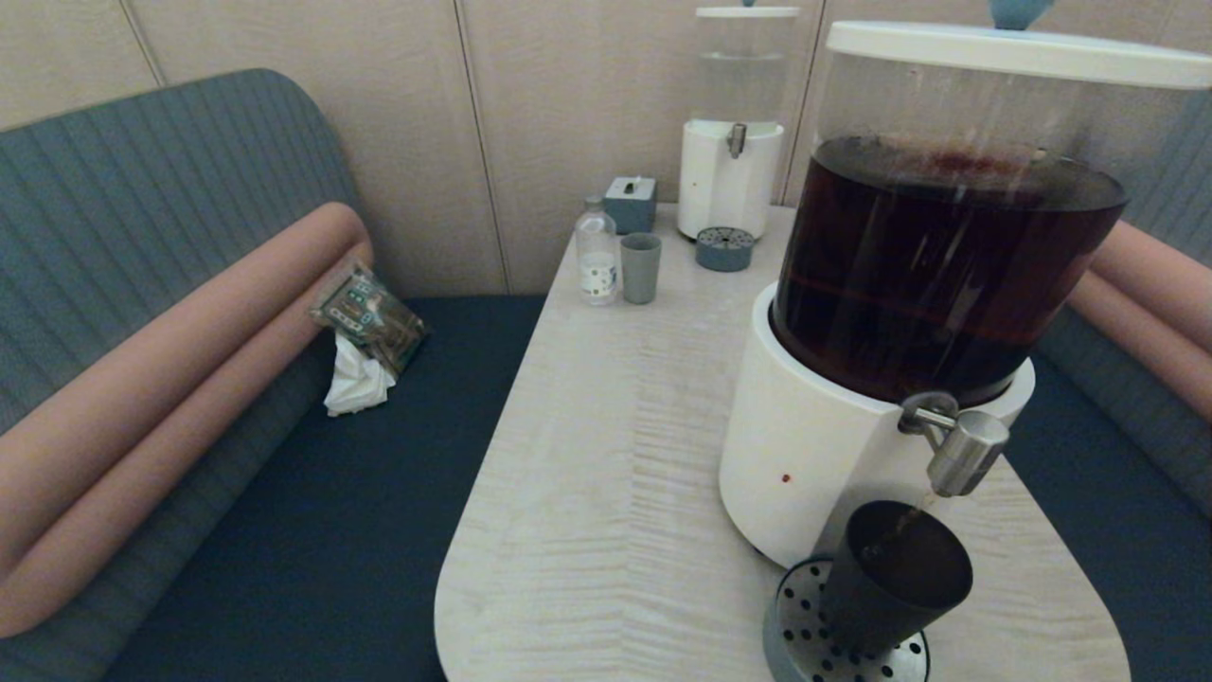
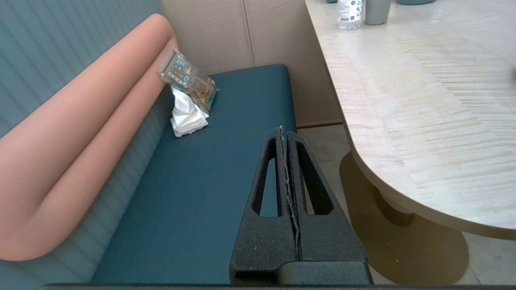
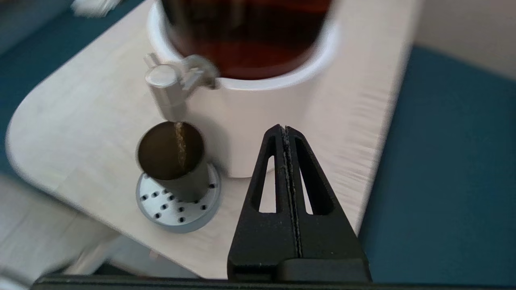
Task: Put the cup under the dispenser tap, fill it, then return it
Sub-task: Turn off the faucet
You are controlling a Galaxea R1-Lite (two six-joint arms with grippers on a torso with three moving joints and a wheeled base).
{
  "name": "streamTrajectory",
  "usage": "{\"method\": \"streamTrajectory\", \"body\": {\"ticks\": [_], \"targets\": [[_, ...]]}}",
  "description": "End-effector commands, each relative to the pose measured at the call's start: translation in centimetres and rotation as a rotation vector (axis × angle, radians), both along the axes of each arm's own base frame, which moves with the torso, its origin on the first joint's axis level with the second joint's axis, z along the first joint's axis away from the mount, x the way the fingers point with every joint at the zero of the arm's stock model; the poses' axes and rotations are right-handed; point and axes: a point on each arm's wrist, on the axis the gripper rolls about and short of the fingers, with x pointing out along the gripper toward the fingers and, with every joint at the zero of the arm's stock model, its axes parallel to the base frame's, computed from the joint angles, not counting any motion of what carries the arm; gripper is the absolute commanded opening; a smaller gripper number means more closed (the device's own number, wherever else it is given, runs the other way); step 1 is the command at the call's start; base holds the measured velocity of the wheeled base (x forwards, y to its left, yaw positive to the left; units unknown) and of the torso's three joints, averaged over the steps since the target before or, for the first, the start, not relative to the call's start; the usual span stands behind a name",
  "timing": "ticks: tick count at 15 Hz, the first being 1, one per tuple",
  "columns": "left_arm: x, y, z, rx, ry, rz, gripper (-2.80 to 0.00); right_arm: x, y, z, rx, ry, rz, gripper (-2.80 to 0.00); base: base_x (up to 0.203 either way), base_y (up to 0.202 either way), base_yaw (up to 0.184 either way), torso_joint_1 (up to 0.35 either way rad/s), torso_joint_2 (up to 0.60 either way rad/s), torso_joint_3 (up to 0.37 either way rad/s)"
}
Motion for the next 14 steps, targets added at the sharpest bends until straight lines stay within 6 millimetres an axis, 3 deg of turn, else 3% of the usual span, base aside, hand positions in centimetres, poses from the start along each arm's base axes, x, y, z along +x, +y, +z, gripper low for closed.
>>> {"method": "streamTrajectory", "body": {"ticks": [1,6,8,14], "targets": [[0.3,0.0,-1.1,0.000,0.040,0.000,-2.80,-3.6,-0.5,-0.2,0.016,-0.105,-0.052,-2.80,0.000,0.000,0.000,0.000,0.00,0.000],[0.3,0.0,-1.1,0.000,0.040,0.000,-2.80,-8.8,-0.8,-3.2,0.030,-0.240,-0.170,-2.80,0.000,0.000,0.000,0.000,0.00,0.000],[0.3,0.0,-1.1,0.000,0.040,0.000,-2.80,-9.8,-0.7,-4.8,0.027,-0.258,-0.211,-2.80,0.000,0.000,0.000,0.000,0.00,0.000],[0.3,0.0,-1.1,0.000,0.040,0.000,-2.80,-10.0,-0.7,-8.3,0.027,-0.324,-0.273,-2.80,0.000,0.000,0.000,0.000,0.00,0.000]]}}
